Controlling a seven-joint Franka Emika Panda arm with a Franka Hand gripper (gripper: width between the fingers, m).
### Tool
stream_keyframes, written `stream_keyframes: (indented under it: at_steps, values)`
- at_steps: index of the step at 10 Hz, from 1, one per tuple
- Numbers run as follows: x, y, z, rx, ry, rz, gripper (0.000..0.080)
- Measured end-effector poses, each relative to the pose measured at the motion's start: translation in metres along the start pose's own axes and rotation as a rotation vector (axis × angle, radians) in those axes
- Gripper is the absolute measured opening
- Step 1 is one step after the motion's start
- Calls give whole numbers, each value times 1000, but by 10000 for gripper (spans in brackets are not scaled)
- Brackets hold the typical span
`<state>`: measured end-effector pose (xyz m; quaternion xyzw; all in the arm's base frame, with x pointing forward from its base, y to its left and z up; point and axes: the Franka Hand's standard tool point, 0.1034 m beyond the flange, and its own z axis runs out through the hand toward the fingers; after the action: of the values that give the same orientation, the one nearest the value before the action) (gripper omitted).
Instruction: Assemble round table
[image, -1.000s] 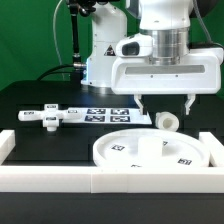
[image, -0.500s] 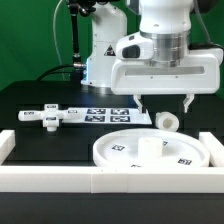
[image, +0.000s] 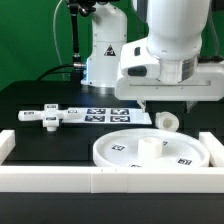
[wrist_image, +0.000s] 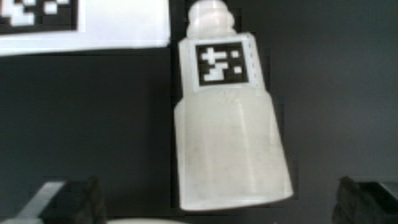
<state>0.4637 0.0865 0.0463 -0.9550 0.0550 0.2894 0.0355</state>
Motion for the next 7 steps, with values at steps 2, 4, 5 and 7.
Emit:
stream_keyframes:
  at_steps: [2,4,5,7]
  values:
    - [-4,-1,10,-10,-109,-1,649]
    - [-4,-2,16,-20,-237,-4,649]
    - [-2,-3,19,-23,-289,-6,649]
    - [-5,-2,27,-32,-395,-9,649]
